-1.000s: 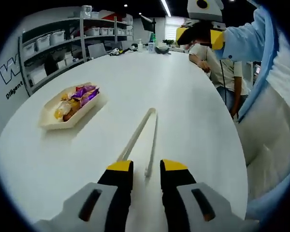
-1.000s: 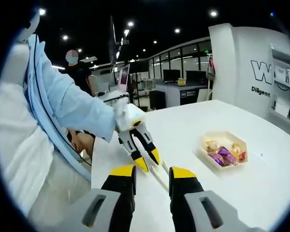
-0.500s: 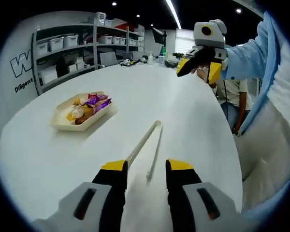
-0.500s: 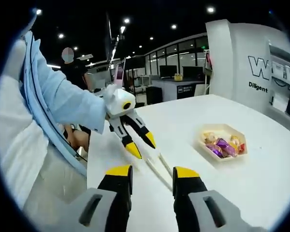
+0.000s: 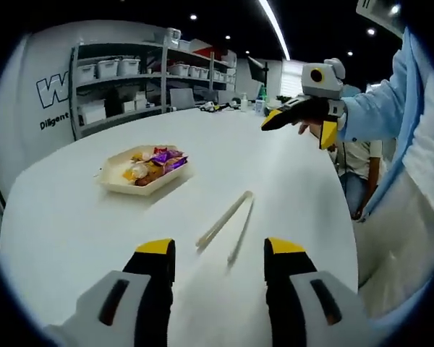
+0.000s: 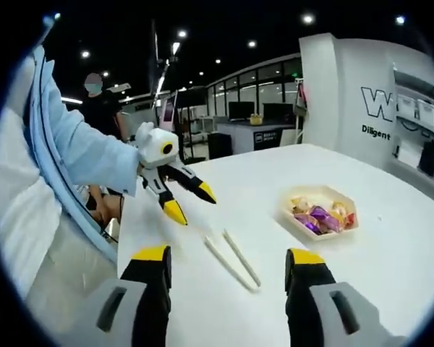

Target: Place the target food into the container with the food tongs after gripping and lifting it, then release it inside without dropping or visibly crushing the food.

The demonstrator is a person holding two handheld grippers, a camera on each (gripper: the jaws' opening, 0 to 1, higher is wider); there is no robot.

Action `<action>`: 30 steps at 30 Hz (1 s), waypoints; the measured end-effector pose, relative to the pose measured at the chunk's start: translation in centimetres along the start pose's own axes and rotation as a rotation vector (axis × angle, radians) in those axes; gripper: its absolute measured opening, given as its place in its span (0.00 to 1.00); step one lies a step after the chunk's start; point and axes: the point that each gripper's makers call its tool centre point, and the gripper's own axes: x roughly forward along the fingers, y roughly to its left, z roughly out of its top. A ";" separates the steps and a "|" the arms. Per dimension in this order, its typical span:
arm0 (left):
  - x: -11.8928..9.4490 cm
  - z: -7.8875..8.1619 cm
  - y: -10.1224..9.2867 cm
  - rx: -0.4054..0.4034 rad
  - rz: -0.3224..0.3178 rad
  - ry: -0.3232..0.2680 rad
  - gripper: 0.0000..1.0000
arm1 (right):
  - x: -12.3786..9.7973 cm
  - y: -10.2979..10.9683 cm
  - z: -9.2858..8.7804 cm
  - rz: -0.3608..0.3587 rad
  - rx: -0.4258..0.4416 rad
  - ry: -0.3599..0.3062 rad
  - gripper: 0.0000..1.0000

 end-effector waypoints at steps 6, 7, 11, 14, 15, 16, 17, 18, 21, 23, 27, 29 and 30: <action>-0.8 0.4 0.6 -0.035 0.045 -0.030 0.62 | -0.2 -0.9 -0.4 -0.031 0.018 -0.007 0.85; -1.0 0.5 0.7 -0.043 0.049 -0.040 0.64 | -0.2 -1.0 -0.5 -0.034 0.021 -0.007 0.89; -1.7 0.8 1.1 -0.068 0.082 -0.062 0.75 | -0.5 -1.6 -0.8 -0.056 0.024 -0.012 0.99; -2.1 1.2 1.4 -0.058 0.109 -0.077 0.82 | -0.7 -1.7 -0.8 -0.058 0.031 -0.014 0.99; -2.1 1.4 1.4 -0.054 0.111 -0.085 0.86 | -0.7 -1.8 -0.8 -0.060 0.030 -0.016 0.99; -2.2 1.6 1.5 -0.054 0.119 -0.096 0.89 | -0.8 -1.9 -0.9 -0.062 0.030 -0.014 0.99; -2.3 1.6 1.6 -0.056 0.126 -0.096 0.92 | -0.8 -1.9 -0.9 -0.062 0.030 -0.014 0.99; -2.4 1.7 1.8 -0.058 0.134 -0.101 0.99 | -0.8 -1.9 -0.9 -0.062 0.030 -0.015 0.99; -2.8 2.1 1.9 -0.043 0.147 -0.119 0.99 | -0.9 -2.1 -0.8 -0.063 0.031 -0.020 0.99; -2.9 2.1 2.0 -0.048 0.153 -0.124 0.99 | -0.9 -2.2 -0.8 -0.065 0.031 -0.022 0.99; -3.2 2.1 1.9 -0.049 0.157 -0.118 0.97 | -0.8 -2.2 -0.7 -0.062 0.029 -0.022 0.99; -3.5 2.0 1.8 -0.046 0.162 -0.116 0.96 | -0.7 -2.2 -0.8 -0.058 0.029 -0.020 0.99; -3.6 2.1 1.7 -0.046 0.163 -0.118 0.96 | -0.7 -2.2 -0.8 -0.058 0.027 -0.020 0.99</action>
